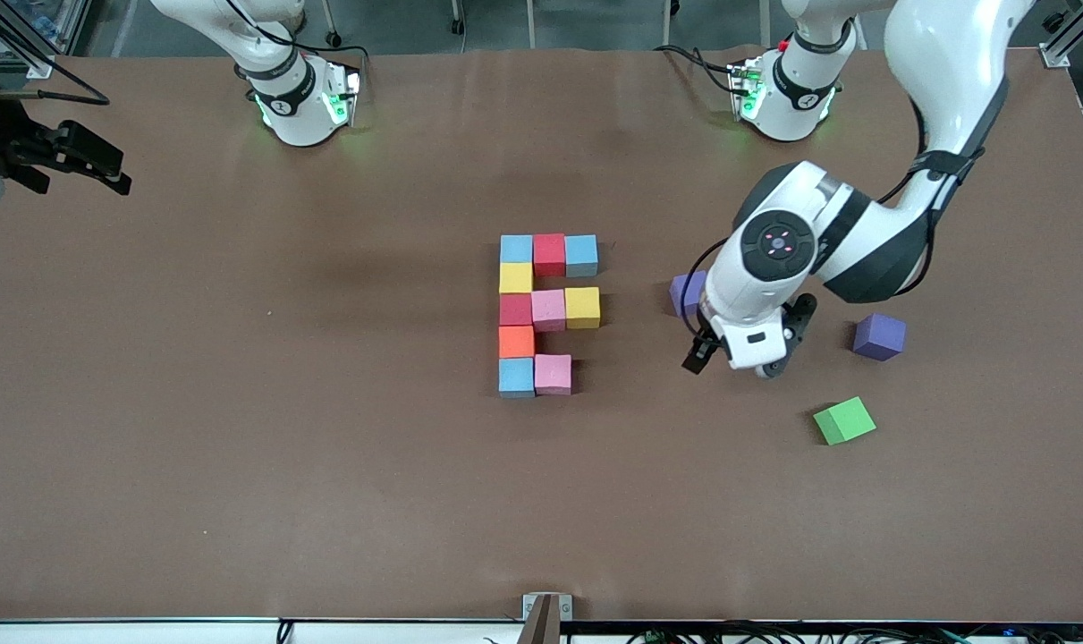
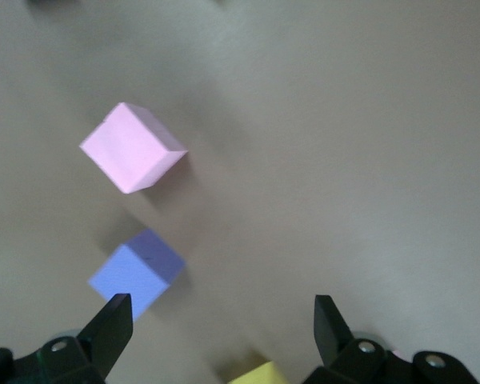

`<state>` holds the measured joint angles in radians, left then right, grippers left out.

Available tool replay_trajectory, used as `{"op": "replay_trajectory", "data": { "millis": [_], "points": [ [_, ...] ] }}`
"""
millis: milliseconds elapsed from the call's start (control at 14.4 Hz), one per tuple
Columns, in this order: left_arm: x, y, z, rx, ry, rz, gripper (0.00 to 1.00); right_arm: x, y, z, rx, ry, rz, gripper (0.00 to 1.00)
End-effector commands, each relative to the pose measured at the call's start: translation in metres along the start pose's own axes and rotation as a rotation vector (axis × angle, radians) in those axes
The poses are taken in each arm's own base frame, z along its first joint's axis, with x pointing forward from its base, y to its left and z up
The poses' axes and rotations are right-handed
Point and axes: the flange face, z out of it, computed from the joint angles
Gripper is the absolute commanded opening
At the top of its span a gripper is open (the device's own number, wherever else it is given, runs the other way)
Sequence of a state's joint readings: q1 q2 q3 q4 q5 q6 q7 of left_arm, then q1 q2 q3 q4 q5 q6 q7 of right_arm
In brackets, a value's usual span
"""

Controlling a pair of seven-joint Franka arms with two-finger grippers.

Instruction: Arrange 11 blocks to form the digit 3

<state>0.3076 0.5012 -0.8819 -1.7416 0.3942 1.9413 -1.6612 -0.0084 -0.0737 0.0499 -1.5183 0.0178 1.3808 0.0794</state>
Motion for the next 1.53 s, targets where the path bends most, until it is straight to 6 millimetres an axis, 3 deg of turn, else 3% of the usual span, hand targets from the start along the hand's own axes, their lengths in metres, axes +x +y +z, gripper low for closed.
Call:
{"op": "replay_trajectory", "data": {
  "millis": [0,208,485,832,971,1248,1456],
  "points": [
    [-0.002,-0.032,0.012,0.018,-0.016,0.094,1.0,-0.007,-0.003,0.001,0.005,0.016,-0.005,1.0],
    [-0.012,-0.039,0.033,0.043,-0.006,0.216,1.0,-0.004,-0.003,0.0,0.007,0.036,-0.009,1.0],
    [-0.032,-0.051,0.086,0.059,0.013,0.39,0.99,-0.003,0.025,0.0,0.005,0.029,-0.073,1.0],
    [-0.053,-0.064,0.134,0.074,-0.035,0.489,0.99,-0.005,0.025,0.002,0.0,0.018,-0.074,1.0],
    [-0.056,-0.065,0.144,0.083,-0.036,0.538,0.99,-0.004,0.044,0.002,0.006,0.016,-0.047,1.0],
    [-0.064,-0.068,0.157,0.098,-0.036,0.575,0.99,-0.004,0.046,0.002,0.006,0.017,-0.068,1.0],
    [-0.065,-0.068,0.16,0.098,-0.041,0.563,0.91,-0.004,0.047,0.002,0.006,0.016,-0.067,1.0]
  ]
}}
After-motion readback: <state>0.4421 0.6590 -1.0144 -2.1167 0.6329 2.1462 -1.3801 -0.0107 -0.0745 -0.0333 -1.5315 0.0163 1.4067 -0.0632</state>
